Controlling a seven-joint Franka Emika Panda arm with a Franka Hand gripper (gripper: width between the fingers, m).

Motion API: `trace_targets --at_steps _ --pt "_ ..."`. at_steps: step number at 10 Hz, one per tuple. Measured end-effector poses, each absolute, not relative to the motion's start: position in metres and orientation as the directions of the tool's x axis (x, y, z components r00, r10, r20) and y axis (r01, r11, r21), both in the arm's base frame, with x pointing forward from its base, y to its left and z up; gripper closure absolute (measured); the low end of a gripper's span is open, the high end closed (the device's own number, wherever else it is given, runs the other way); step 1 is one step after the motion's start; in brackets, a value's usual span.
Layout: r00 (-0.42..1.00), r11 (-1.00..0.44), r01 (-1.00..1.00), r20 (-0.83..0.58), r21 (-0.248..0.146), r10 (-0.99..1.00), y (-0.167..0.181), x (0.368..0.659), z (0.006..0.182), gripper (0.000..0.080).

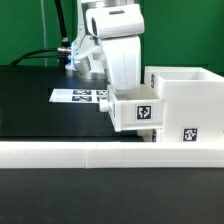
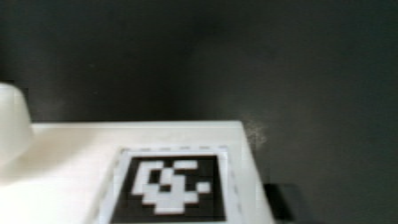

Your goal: Assemble drawer

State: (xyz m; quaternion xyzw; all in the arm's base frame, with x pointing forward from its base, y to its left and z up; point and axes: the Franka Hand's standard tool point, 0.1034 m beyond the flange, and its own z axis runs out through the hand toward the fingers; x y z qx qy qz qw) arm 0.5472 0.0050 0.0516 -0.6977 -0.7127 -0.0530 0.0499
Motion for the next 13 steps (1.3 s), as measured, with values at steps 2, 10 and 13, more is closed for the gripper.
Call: trace_targets --at_steps 2,10,13 --pt "-0.022 0.021 1.000 0.145 0.006 0.989 0.005 0.547 0.051 0.0363" --pt "0.013 -0.011 1.000 0.105 -0.023 0.994 -0.011 0.561 0.101 0.0151" --pt "0.011 -0.008 1.000 0.106 -0.028 0.994 -0.024 0.564 0.104 0.0151"
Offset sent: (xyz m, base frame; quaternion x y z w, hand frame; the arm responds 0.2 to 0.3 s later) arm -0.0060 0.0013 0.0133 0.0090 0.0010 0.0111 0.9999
